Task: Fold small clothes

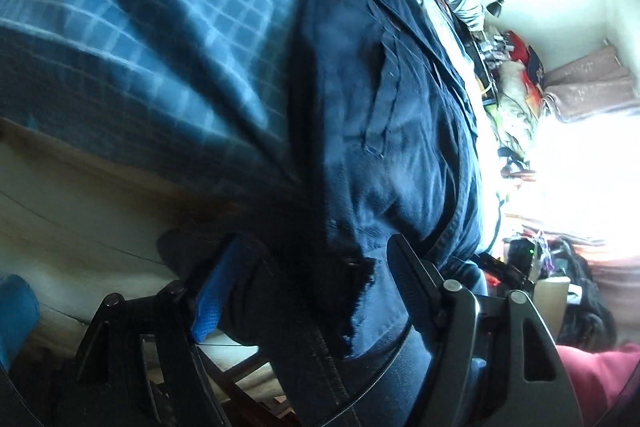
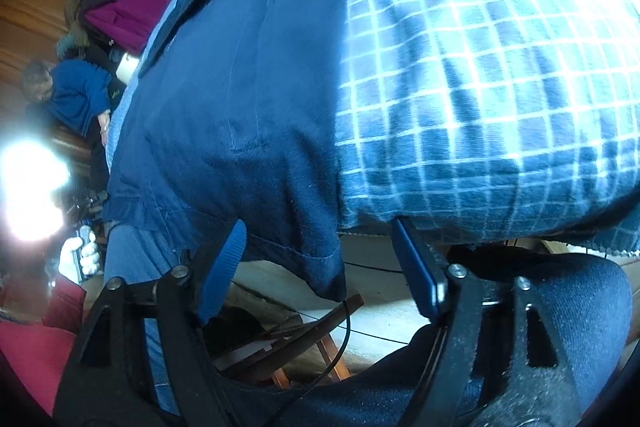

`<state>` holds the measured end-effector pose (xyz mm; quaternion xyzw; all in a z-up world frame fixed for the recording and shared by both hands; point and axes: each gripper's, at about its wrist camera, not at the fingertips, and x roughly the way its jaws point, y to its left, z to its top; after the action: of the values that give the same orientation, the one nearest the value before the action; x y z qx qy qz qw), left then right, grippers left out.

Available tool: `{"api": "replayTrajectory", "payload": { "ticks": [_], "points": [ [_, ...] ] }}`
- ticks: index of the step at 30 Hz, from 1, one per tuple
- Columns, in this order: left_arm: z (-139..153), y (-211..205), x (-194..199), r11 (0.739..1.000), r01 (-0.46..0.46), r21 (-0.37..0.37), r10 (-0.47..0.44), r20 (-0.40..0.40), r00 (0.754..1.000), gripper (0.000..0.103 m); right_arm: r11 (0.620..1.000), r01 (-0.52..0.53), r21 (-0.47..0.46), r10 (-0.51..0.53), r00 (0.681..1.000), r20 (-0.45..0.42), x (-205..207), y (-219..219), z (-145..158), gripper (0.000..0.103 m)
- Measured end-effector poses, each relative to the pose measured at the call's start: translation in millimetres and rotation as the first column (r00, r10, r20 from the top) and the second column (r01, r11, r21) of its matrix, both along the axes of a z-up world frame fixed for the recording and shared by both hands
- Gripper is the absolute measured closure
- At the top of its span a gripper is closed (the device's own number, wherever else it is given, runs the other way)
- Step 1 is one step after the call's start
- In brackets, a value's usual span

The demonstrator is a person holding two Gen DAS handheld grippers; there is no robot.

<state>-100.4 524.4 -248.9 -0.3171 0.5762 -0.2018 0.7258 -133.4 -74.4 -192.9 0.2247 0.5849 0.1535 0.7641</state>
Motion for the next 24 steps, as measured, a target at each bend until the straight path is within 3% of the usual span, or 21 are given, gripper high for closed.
{"api": "replayTrajectory", "payload": {
  "ticks": [8, 13, 20, 22, 23, 24],
  "points": [
    [-11, -19, 5, 0.999, 0.038, 0.013, -0.038, -0.017, 0.999, 0.031, 0.998, -0.068, -0.017, 0.067, 0.996, -0.064, 10, 17, -14, 0.022],
    [-4, -15, 2, 0.999, 0.033, 0.016, -0.033, 0.012, 0.999, 0.047, 0.993, -0.122, 0.005, 0.122, 0.988, -0.093, 9, 35, -16, 0.025],
    [-5, -17, 10, 0.999, 0.041, 0.021, -0.042, 0.022, 0.999, 0.060, 0.993, -0.116, -0.005, 0.114, 0.985, -0.133, 13, 40, -31, 0.033],
    [-3, -20, 12, 0.999, 0.050, 0.021, -0.051, 0.035, 0.998, 0.077, 0.994, -0.111, -0.007, 0.109, 0.985, -0.136, 11, 39, -32, 0.038],
    [-2, -22, 13, 0.998, 0.055, 0.021, -0.055, 0.041, 0.998, 0.082, 0.994, -0.105, -0.014, 0.102, 0.985, -0.138, 9, 37, -33, 0.050],
    [-2, -23, 14, 0.998, 0.055, 0.026, -0.056, 0.046, 0.997, 0.083, 0.995, -0.099, -0.016, 0.095, 0.985, -0.142, 9, 34, -33, 0.070]
  ]
}}
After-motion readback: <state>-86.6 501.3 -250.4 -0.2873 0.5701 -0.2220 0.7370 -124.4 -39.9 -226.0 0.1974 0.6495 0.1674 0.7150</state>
